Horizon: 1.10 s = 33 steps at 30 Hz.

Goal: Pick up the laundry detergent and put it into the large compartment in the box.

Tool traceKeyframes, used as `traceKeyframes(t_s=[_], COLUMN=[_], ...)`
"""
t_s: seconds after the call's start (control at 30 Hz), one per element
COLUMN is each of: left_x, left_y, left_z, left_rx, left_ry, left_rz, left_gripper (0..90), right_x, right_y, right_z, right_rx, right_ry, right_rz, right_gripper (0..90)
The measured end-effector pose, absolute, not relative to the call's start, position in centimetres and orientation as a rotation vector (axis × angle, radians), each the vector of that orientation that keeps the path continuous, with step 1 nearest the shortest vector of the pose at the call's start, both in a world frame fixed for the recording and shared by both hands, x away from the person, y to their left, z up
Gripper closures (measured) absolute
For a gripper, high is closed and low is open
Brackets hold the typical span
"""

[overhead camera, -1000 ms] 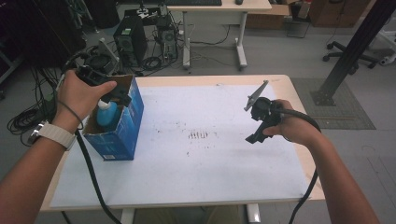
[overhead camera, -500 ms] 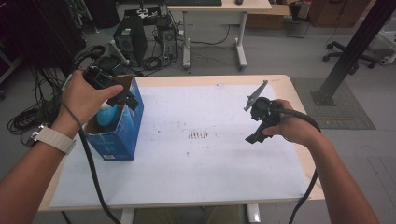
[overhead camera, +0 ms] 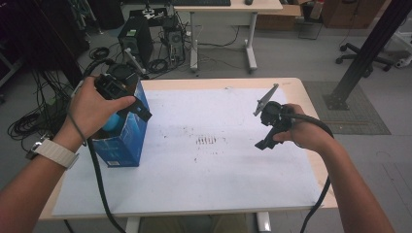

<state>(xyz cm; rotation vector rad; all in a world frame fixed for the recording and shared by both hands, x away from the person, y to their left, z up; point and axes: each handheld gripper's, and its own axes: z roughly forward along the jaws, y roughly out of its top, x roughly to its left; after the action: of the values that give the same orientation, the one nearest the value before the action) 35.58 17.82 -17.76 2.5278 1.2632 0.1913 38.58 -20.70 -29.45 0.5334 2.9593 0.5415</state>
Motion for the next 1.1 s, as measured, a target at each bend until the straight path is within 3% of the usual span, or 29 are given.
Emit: traceKeyframes(t_s=[1.1], left_x=[32.9], left_y=[14.3], left_z=[-19.0], left_rx=[2.633], left_ry=[0.934], left_rz=[0.146], left_gripper=[9.9], right_x=[38.1], right_y=[-20.3], right_z=[-29.0], right_rx=[0.526], right_ry=[2.951], right_rz=[0.544], right_gripper=[9.0])
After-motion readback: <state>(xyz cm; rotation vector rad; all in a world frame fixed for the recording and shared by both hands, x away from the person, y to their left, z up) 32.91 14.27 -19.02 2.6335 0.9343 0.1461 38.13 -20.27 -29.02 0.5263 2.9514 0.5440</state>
